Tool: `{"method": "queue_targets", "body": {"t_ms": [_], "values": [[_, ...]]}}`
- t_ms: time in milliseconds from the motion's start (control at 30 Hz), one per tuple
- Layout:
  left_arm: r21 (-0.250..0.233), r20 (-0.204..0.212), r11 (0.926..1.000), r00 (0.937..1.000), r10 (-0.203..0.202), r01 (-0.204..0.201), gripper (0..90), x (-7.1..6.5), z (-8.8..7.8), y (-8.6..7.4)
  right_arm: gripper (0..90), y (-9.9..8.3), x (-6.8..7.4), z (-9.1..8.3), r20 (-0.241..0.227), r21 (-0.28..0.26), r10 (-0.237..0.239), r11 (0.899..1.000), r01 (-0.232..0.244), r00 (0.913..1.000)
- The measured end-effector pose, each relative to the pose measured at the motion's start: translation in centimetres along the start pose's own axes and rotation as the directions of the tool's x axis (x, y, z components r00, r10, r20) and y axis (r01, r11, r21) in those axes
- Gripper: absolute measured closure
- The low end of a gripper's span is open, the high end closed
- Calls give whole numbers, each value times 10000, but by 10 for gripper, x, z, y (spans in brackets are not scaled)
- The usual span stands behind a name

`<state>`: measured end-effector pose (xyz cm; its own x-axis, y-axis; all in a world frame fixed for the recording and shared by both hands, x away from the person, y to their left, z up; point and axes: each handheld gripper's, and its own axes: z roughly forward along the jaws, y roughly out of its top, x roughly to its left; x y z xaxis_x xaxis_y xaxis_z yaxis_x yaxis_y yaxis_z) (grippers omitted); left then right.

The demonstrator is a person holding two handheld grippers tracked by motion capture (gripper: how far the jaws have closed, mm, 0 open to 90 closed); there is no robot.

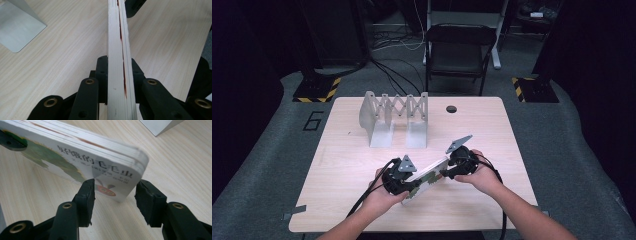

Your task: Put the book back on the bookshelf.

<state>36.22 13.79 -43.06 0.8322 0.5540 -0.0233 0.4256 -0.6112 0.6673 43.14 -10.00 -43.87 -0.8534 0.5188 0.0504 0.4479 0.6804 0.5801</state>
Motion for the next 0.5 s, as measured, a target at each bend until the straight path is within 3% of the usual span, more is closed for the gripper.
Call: {"method": "queue_targets", "body": {"t_ms": [67, 500], "values": [[-37, -13, 10000, 10000, -30, 30, 759, 0, 0, 0, 499, 0, 1, 0, 29, -55, 168, 9998, -168, 9999], [-229, -282, 9996, 9994, -178, 172, 759, 10, -15, 0, 492, 0, 1, -4, -113, -244, 168, 9996, -171, 9998]]}}
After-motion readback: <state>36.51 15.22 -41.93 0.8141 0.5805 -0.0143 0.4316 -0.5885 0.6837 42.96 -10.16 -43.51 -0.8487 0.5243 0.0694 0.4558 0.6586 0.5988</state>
